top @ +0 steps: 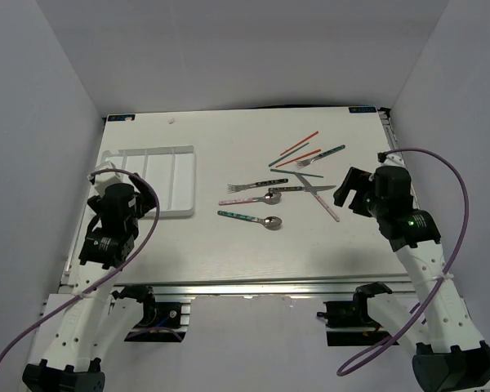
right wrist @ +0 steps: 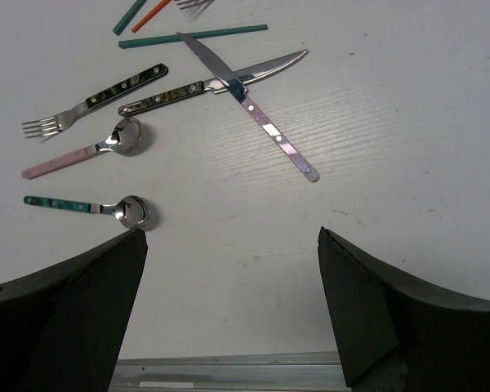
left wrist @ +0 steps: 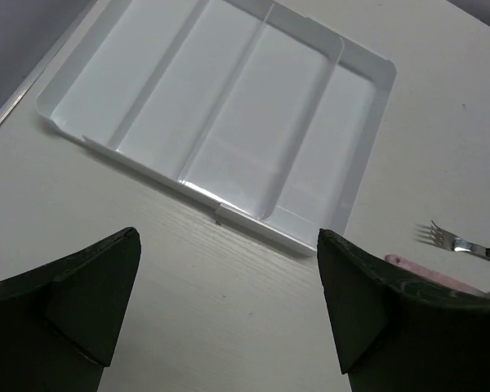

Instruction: Sort the eating utensils into containers

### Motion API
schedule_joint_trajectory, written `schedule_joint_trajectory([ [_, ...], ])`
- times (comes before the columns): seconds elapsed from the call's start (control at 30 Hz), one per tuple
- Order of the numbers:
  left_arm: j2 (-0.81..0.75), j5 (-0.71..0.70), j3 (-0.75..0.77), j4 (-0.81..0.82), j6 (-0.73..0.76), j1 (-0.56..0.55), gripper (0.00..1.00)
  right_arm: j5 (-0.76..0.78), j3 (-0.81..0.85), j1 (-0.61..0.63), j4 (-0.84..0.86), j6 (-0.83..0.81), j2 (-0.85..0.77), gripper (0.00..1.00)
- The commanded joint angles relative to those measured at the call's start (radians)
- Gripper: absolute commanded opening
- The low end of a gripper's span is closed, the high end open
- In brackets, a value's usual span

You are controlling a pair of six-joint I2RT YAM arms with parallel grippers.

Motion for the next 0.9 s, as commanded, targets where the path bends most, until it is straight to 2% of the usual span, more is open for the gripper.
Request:
schedule_joint_trajectory([
  [0.0, 0.021, -0.092, 0.015, -0.042, -0.038, 0.003, 0.98, 0.023, 0.009, -0.002, 0.02, 0.017, 0.019, 0.89],
  [0.13, 0.027, -0.139, 0.025, -0.058, -0.069, 0.003, 0.98, 0.044, 0.007, -0.002, 0.017, 0.016, 0.016, 0.89],
  [0.23, 0.027, -0.207, 0.051, -0.121, -0.197, 0.003, 0.98, 0.035, -0.001, -0.002, 0.026, 0.019, 0.011, 0.89],
  [0.27, 0.027, -0.193, 0.052, -0.136, -0.278, 0.003, 0.98, 0.017, -0.008, -0.002, 0.032, 0.023, 0.011, 0.89],
  [0.33, 0.029, -0.128, 0.046, -0.121, -0.326, 0.003, 0.98, -0.006, -0.017, -0.002, 0.051, 0.031, 0.016, 0.89],
  [0.4, 0.043, -0.025, 0.034, -0.11, -0.441, 0.004, 0.97, -0.019, -0.024, -0.002, 0.049, 0.04, 0.033, 0.89],
  [0.5, 0.124, 0.06, 0.026, -0.13, -0.645, -0.002, 0.97, 0.0, -0.016, -0.002, 0.022, 0.042, 0.071, 0.89],
  [0.53, 0.188, 0.072, 0.029, -0.125, -0.69, -0.038, 0.97, 0.009, -0.016, -0.002, 0.005, 0.043, 0.079, 0.89],
  [0.6, 0.265, -0.015, 0.084, -0.148, -0.817, -0.126, 0.97, 0.04, -0.017, -0.002, -0.008, 0.045, 0.09, 0.89],
  [0.63, 0.308, -0.068, 0.116, -0.167, -0.866, -0.245, 0.97, 0.047, -0.022, -0.002, -0.011, 0.048, 0.09, 0.89],
  [0.7, 0.447, -0.188, 0.187, -0.237, -1.003, -0.351, 0.98, 0.052, -0.033, -0.003, -0.005, 0.051, 0.081, 0.89],
  [0.73, 0.498, -0.195, 0.247, -0.247, -1.037, -0.415, 0.98, 0.049, -0.045, -0.002, 0.0, 0.054, 0.077, 0.89],
  [0.87, 0.745, -0.161, 0.36, -0.233, -1.147, -0.505, 0.98, -0.009, -0.071, -0.002, 0.025, 0.057, 0.07, 0.89],
])
